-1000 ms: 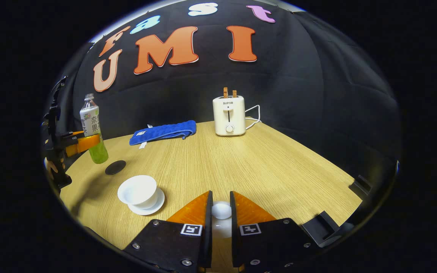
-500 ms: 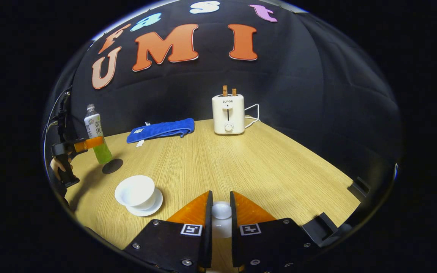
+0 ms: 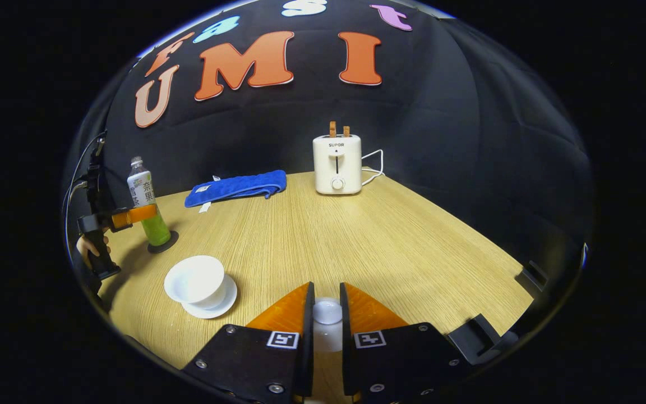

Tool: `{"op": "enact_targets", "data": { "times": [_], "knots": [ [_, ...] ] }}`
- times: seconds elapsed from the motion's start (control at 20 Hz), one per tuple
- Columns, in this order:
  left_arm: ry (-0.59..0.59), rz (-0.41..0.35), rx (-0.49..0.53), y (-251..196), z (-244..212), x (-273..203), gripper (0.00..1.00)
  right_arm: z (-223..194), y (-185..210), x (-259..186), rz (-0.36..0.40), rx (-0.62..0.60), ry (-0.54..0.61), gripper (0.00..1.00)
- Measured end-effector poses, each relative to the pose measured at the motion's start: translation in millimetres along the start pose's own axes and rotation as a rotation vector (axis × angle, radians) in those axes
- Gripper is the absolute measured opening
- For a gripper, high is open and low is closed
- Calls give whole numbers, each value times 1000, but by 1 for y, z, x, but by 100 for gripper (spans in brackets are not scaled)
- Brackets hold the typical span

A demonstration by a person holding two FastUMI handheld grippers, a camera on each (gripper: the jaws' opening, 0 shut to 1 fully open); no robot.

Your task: Open the teacup lid with one hand, grasp the water bottle and pour water into the teacup with the other hand; after pouring, place the water bottle on the coaster and then close the teacup lid.

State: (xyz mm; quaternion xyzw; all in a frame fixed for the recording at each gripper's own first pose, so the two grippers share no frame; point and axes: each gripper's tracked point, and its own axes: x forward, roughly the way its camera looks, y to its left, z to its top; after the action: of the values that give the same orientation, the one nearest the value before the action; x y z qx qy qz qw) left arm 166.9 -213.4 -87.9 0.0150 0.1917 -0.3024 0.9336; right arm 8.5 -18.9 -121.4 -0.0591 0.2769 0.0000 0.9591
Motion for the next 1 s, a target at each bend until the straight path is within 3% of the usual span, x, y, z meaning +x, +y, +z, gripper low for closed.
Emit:
{"op": "enact_targets", "data": {
  "times": [0.7, 0.75, 0.8, 0.95, 1.0],
  "knots": [
    [-30, 16, 72, -2, -3, -5, 70, -4, 1, 0, 8, 12, 5, 22],
    [-26, 17, 72, -3, -5, -6, 75, -5, 0, 0, 7, 15, 6, 17],
    [-19, 20, 73, -2, -7, -4, 73, -5, 1, -1, 9, 17, 5, 22],
    [3, 37, 84, -1, -12, -7, 72, -3, 3, -4, 13, 15, -4, 22],
    [1, 39, 85, -2, -11, -9, 76, -1, 3, -5, 15, 15, -6, 21]
  ]
}}
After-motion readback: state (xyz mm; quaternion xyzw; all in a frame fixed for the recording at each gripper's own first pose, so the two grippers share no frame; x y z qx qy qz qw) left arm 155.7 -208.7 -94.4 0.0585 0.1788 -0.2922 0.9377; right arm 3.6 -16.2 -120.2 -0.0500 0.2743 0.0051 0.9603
